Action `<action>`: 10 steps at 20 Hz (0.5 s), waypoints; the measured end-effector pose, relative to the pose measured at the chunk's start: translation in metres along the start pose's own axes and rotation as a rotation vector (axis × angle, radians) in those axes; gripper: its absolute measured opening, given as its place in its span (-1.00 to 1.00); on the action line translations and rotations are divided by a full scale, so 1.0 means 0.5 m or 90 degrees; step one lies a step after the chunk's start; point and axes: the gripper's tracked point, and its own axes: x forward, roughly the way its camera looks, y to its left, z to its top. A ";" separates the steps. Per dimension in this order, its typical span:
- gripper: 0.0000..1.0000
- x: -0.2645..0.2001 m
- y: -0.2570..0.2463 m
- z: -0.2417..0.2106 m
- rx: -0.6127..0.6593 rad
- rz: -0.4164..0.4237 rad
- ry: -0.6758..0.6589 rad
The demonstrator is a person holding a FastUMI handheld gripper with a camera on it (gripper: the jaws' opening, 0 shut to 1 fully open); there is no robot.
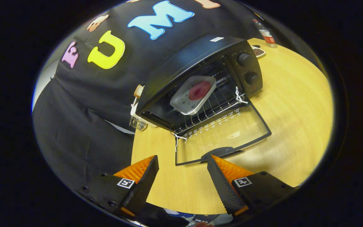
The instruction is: Open the toaster oven, put the food inside, and close the toaster oven door.
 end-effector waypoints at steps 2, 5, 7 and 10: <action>0.96 -0.010 -0.016 -0.011 -0.033 -0.026 0.000; 0.96 -0.019 -0.037 -0.007 -0.072 -0.051 -0.022; 0.96 -0.006 -0.067 -0.009 -0.094 -0.082 -0.022; 0.96 0.012 -0.084 -0.034 -0.124 -0.116 0.001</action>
